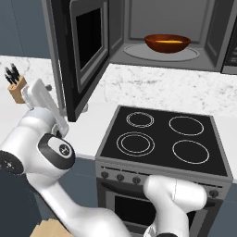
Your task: Pick the corn from the sink and place it in the bowl. Then pick the bowl and place it in the microwave. Then close the microwave door and press the start button.
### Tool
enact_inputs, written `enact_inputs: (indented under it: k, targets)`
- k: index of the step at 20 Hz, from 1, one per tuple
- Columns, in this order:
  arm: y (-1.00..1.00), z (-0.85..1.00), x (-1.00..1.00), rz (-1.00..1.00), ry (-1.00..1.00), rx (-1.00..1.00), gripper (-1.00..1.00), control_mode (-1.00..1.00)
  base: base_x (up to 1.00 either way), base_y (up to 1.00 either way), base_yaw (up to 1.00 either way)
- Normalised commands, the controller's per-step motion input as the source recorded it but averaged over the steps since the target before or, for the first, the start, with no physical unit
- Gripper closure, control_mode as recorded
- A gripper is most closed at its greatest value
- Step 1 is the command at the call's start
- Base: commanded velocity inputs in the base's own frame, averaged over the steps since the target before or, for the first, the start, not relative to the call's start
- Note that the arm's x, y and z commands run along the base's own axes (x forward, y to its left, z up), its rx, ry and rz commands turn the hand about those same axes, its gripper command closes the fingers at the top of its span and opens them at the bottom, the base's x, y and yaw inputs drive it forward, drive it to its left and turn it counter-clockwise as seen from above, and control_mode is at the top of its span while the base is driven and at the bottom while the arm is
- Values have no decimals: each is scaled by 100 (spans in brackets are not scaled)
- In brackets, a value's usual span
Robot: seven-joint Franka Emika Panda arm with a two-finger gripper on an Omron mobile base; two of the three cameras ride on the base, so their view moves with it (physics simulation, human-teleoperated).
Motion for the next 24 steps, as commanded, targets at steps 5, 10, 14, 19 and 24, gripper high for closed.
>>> enact_inputs:
  k: [5,10,14,19,24]
  targets:
    - [-26,-22,70,0,-1,12,-100,-100,0,0,0]
    - [-73,14,-10,-3,-16,20,-100,-100,0,0,0]
    - [-86,21,-18,-12,-24,25,-100,-100,0,0,0]
    - [-99,15,0,-13,-14,26,-100,-100,0,0,0]
    - [-100,18,0,-14,-12,26,-100,-100,0,0,0]
